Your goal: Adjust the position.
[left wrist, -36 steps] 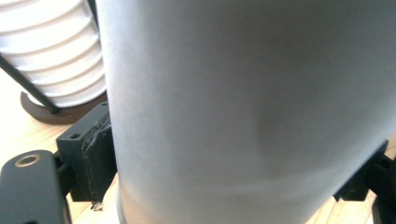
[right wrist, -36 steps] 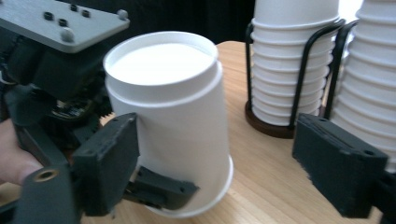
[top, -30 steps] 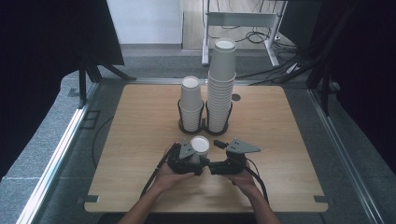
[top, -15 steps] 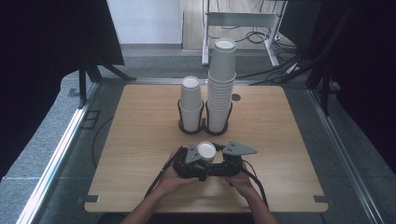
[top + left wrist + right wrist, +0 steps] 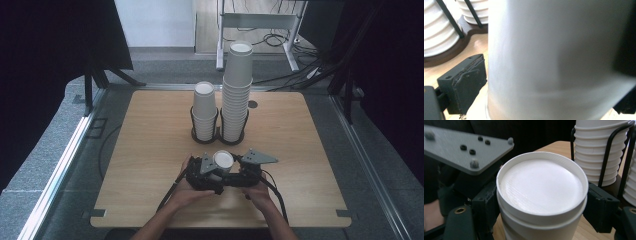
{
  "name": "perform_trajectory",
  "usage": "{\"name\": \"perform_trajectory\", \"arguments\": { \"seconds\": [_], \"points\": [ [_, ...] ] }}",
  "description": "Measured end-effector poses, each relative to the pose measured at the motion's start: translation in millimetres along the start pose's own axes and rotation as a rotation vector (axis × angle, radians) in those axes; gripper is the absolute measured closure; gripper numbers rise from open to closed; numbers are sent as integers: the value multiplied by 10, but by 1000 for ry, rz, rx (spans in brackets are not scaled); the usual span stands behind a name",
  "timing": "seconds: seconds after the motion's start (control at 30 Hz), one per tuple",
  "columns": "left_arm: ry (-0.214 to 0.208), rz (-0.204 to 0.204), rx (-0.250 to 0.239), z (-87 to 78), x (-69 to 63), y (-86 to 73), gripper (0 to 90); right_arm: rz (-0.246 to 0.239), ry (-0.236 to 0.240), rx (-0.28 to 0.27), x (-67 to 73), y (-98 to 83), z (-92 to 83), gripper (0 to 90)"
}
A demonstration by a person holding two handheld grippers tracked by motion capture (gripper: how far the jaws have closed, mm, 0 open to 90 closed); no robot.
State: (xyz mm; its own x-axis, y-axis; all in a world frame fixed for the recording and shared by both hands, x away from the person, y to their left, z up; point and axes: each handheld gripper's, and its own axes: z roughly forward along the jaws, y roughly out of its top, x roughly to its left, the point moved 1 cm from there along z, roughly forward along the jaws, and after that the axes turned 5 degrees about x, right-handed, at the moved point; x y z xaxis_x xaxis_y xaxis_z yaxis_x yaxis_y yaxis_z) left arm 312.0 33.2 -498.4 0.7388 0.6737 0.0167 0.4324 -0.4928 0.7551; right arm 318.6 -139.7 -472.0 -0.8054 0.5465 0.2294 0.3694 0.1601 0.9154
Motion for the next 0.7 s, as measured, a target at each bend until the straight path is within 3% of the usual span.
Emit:
{"name": "perform_trajectory", "arguments": {
  "seconds": [0.1, 0.33, 0.47, 0.7],
  "points": [
    [-11, -3, -3, -3, 5, -2, 37, 45, 17, -25, -37, -6, -24, 236],
    [-28, 9, -15, -41, 6, 10, 50, 98, 49, -65, -78, -13, -57, 235],
    [-58, 3, -13, -51, 19, 12, 56, 87, 54, -75, -60, -13, -61, 236],
    [-62, 30, -5, -64, 14, 16, 91, 78, 56, -80, -54, -21, -57, 234]
  ]
}}
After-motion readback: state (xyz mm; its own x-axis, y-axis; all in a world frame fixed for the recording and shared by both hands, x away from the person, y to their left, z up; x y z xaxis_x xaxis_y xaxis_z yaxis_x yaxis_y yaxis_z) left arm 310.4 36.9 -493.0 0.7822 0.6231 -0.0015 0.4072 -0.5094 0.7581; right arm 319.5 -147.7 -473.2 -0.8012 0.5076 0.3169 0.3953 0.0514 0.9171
